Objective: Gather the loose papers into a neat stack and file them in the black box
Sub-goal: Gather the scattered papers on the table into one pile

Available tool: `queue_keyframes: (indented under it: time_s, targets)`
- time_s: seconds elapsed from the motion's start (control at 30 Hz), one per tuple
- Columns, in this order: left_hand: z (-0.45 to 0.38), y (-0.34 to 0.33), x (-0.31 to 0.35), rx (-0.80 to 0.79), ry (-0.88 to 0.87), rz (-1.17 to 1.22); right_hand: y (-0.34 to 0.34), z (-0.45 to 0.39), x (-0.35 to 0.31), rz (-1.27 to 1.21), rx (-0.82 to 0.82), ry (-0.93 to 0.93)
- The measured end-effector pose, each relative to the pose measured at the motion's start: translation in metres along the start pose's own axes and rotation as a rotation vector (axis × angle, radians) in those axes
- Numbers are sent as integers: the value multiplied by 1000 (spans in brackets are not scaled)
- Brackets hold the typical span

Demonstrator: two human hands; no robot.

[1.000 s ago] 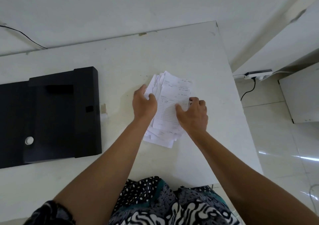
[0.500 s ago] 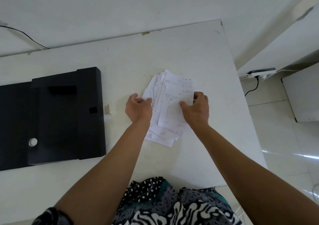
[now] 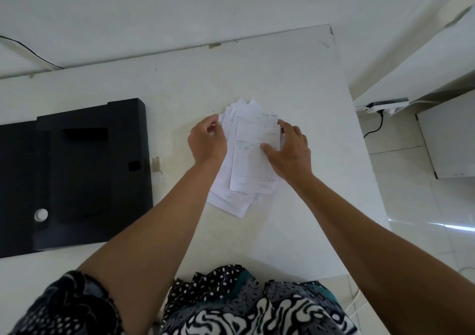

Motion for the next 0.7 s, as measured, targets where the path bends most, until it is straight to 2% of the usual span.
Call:
queue_keyframes:
  time_s: [0.07,0.13,0.2,0.27,0.33,0.43,0.5,0.57,0.63,0.7]
  targets:
    - [4,0,-6,15,35,-15,0,-1,0,-27,24,-26]
    - [15,8,-19,66,82,-67,5,1,9,-31,88,-128]
    - [27,10,-30,21,73,-112,5,10,12,53,113,-166]
    - [32,3,-33,-70,40,-136,-4,19,5,112,61,-90]
    - [32,-2,-26,-134,-6,-165,-15,25,-2,63,8,-34]
    - [23,4,-21,-111,-54,-247,-9,25,1,-13,66,-125]
    - [19,6,-27,-115,-82,-290,0,27,9,26,111,-194]
    - [22,4,-28,-153,-112,-311,-2,30,8,62,82,-168]
    - [27,0,-26,-193,-62,-275,-11,30,2,-8,28,-144]
    - [28,-1,-26,-187,74,-151,-15,29,-1,-167,17,-209]
Point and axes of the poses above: each hand's wrist, its own z-axis away from the middle knuckle, its own y-axis out of the back of the hand, x = y × z, the point moved 6 cm from there along -z, towards the middle knuckle, and after that the axes turned 3 degrees about x, right-handed, at the moved point
